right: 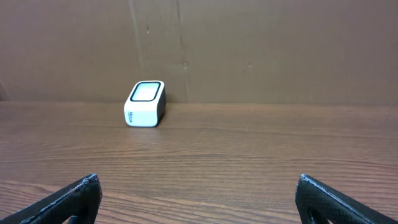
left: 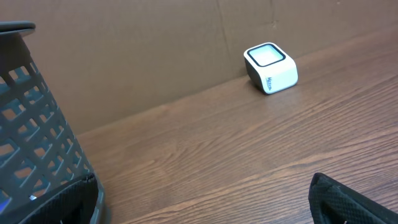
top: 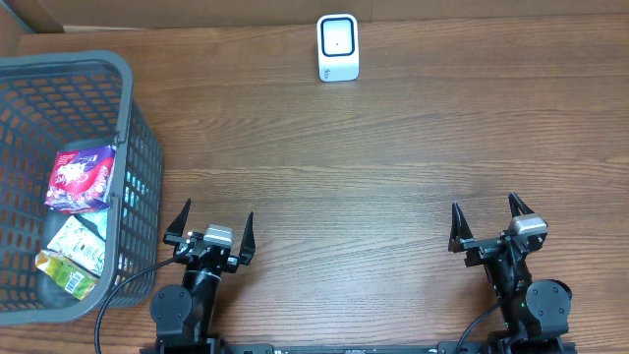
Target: Scan the item barcode
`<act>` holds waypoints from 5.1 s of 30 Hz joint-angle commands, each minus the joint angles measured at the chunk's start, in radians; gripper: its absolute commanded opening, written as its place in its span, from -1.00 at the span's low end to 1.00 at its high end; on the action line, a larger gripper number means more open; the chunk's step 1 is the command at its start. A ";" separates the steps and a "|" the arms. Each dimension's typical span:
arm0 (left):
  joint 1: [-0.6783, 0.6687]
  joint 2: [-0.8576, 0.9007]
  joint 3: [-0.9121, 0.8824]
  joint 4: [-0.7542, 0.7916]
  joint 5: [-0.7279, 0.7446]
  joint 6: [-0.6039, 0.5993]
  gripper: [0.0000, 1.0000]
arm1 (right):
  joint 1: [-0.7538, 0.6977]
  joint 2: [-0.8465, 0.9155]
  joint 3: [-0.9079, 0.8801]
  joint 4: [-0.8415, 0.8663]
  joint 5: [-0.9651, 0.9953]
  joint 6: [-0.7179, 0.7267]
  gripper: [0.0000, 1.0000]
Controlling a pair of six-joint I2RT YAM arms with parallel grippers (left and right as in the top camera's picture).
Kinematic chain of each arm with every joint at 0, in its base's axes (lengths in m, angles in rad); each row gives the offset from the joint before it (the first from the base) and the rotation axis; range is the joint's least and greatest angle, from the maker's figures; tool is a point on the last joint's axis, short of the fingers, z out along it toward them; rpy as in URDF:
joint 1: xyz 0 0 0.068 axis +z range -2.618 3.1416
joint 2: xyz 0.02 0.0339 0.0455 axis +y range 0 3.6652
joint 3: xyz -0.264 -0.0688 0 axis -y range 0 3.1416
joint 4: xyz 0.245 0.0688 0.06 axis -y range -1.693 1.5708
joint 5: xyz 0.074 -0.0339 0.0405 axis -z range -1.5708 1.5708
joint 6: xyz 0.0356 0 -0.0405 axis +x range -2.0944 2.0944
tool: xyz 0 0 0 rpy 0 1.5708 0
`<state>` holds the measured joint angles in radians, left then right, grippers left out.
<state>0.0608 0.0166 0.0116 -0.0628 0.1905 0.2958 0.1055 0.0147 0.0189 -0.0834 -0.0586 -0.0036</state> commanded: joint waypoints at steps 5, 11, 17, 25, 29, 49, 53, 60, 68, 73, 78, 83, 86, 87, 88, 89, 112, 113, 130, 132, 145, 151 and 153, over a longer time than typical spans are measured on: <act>0.005 -0.012 -0.007 0.004 -0.007 0.011 0.99 | 0.006 -0.012 -0.011 0.005 0.013 -0.001 1.00; 0.005 -0.012 -0.007 0.004 -0.008 0.011 1.00 | 0.006 -0.012 -0.010 0.005 0.003 0.007 1.00; 0.004 -0.012 -0.007 0.008 -0.002 -0.032 0.99 | 0.006 -0.012 -0.011 0.008 -0.026 0.020 1.00; 0.004 -0.012 0.019 0.010 0.121 -0.204 1.00 | 0.006 -0.012 0.001 0.016 -0.095 0.057 1.00; 0.004 0.000 0.081 0.005 0.151 -0.235 1.00 | 0.006 -0.012 0.044 0.011 -0.103 0.056 1.00; 0.004 0.633 0.939 -0.460 0.247 -0.236 0.99 | 0.006 0.249 0.517 -0.260 -0.159 0.037 1.00; 0.004 0.746 1.140 -0.624 0.247 -0.201 1.00 | 0.006 0.396 0.677 -0.369 -0.183 0.016 1.00; 0.004 0.958 1.503 -0.960 0.191 -0.134 1.00 | 0.006 0.666 0.986 -0.631 -0.229 -0.032 1.00; 0.004 1.173 1.828 -1.245 0.164 -0.112 1.00 | 0.006 0.934 1.188 -0.822 -0.228 -0.031 1.00; 0.004 1.218 1.831 -1.265 0.116 -0.101 0.99 | 0.006 1.074 1.187 -0.820 -0.233 -0.027 1.00; 0.026 1.222 1.840 -1.269 0.000 -0.203 0.98 | 0.006 1.179 1.187 -0.820 -0.235 -0.026 1.00; 0.117 1.222 1.897 -1.274 -0.144 -0.394 1.00 | 0.006 1.268 1.187 -0.820 -0.235 -0.027 1.00; 0.202 1.223 1.902 -1.276 -0.167 -0.486 1.00 | 0.006 1.307 1.187 -0.819 -0.235 -0.027 1.00; 0.227 1.226 1.900 -1.278 -0.179 -0.511 0.99 | 0.006 1.319 1.187 -0.819 -0.235 -0.027 1.00; 0.258 1.232 1.896 -1.281 -0.194 -0.538 1.00 | 0.006 1.328 1.187 -0.819 -0.235 -0.027 1.00; 0.285 1.237 1.893 -1.285 -0.208 -0.560 1.00 | 0.006 1.336 1.187 -0.820 -0.235 -0.027 1.00; 0.531 1.620 1.874 -1.294 -0.225 -0.692 0.89 | 0.006 1.361 1.187 -0.820 -0.234 -0.027 1.00; 0.535 1.630 1.874 -1.286 -0.226 -0.694 0.88 | 0.006 1.361 1.187 -0.820 -0.234 -0.027 1.00; 0.548 1.655 1.403 -0.821 -0.246 -0.631 0.96 | 0.006 1.361 1.187 -0.820 -0.234 -0.027 1.00; 0.548 1.658 1.370 -0.773 -0.243 -0.612 0.96 | 0.006 1.361 1.187 -0.820 -0.234 -0.027 1.00; 0.547 1.668 1.352 -0.620 -0.246 -0.606 0.95 | 0.006 1.361 1.187 -0.820 -0.234 -0.027 1.00; 0.546 1.736 1.352 -0.596 -0.230 -0.498 0.89 | 0.006 1.361 1.187 -0.820 -0.234 -0.027 1.00; 0.545 1.777 1.352 -0.590 -0.156 -0.370 0.92 | 0.006 1.361 1.187 -0.820 -0.234 -0.027 1.00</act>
<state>0.5983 1.7275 1.3674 -0.6579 -0.0368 -0.2569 0.1055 1.3739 1.1866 -0.9070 -0.2844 -0.0261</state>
